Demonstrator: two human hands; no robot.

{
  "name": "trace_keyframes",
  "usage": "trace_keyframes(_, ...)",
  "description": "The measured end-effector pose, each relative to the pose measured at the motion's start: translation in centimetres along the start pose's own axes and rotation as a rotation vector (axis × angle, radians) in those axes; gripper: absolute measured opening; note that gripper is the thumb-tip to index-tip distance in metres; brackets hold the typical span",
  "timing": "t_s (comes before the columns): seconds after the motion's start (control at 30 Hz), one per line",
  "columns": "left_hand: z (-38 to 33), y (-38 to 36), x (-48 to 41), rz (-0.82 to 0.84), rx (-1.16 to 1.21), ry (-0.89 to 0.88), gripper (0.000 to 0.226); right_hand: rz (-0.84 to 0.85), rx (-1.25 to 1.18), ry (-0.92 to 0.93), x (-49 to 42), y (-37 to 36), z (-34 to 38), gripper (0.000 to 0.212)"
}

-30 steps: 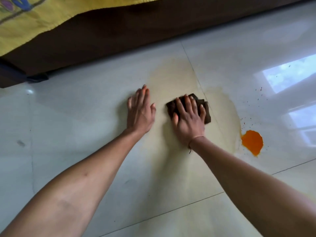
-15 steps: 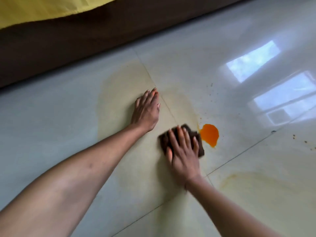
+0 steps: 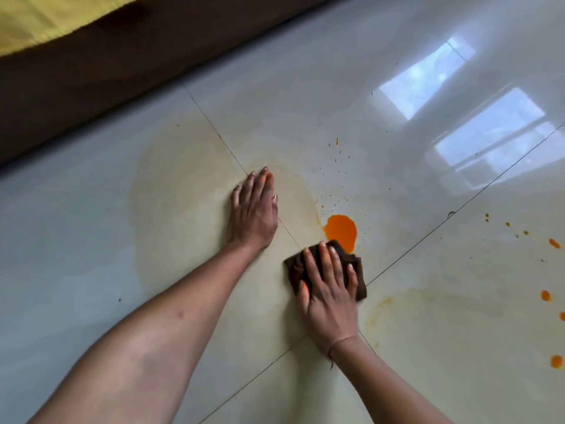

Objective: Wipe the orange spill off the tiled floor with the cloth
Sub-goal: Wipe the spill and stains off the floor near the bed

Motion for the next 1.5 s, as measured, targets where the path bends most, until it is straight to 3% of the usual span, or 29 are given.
trace_keyframes(0.17, 0.2, -0.5, 0.0, -0.034, -0.018, -0.013, 0.052, -0.016, -0.049, -0.242, -12.4, 1.3, -1.9, 0.067)
trace_keyframes(0.37, 0.1, -0.2, 0.0, -0.023, 0.006, 0.000, 0.052, -0.007, -0.007, -0.142, -1.6, 0.5, -2.0, 0.060)
trace_keyframes(0.57, 0.3, -0.5, -0.1, -0.055, 0.014, -0.021, 0.050, 0.013, -0.021, -0.196, -14.2, 1.9, -3.0, 0.069)
trace_keyframes(0.77, 0.0, -0.1, 0.1, -0.022, 0.009, -0.007, 0.051, 0.009, 0.027, -0.003, -5.8, 1.2, -4.1, 0.062)
trace_keyframes(0.93, 0.1, -0.5, -0.1, -0.030, -0.013, -0.004, 0.052, 0.041, 0.018, 0.011, -14.5, 2.4, -4.9, 0.069)
trace_keyframes(1.0, 0.0, -0.5, -0.1, -0.035, -0.022, -0.012, 0.053, 0.034, 0.046, 0.145, -15.1, 2.6, -5.9, 0.068)
trace_keyframes(1.1, -0.2, -0.1, -0.1, -0.038, -0.004, 0.007, 0.056, 0.029, 0.136, 0.557, -10.8, 2.3, -9.6, 0.062)
trace_keyframes(1.17, -0.5, 0.4, -0.1, -0.008, 0.017, 0.029, 0.058, 0.035, 0.185, 0.687, -8.9, 2.1, -12.9, 0.060)
trace_keyframes(1.23, -1.0, 0.7, -0.1, 0.054, 0.009, 0.063, 0.059, 0.007, 0.137, 0.557, -10.7, 2.1, -14.0, 0.061)
trace_keyframes(1.3, -1.7, 0.7, -0.3, 0.116, -0.027, 0.100, 0.063, 0.008, 0.043, 0.214, -14.0, 2.3, -12.3, 0.064)
trace_keyframes(1.37, -2.2, 1.1, -0.5, 0.162, -0.041, 0.137, 0.067, 0.003, 0.000, 0.016, -15.4, 2.3, -9.7, 0.066)
trace_keyframes(1.5, -3.5, 2.7, -1.0, 0.296, -0.059, 0.195, 0.068, -0.046, 0.013, 0.295, -8.2, 1.4, -8.9, 0.060)
Point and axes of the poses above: each hand's wrist, its own x-axis away from the middle knuckle, its own y-axis out of the back of the hand, z = x × y, the point moved 1 cm from there along -x, towards the middle knuckle, and after that the axes turned 11 degrees about x, right-handed, at the moved point
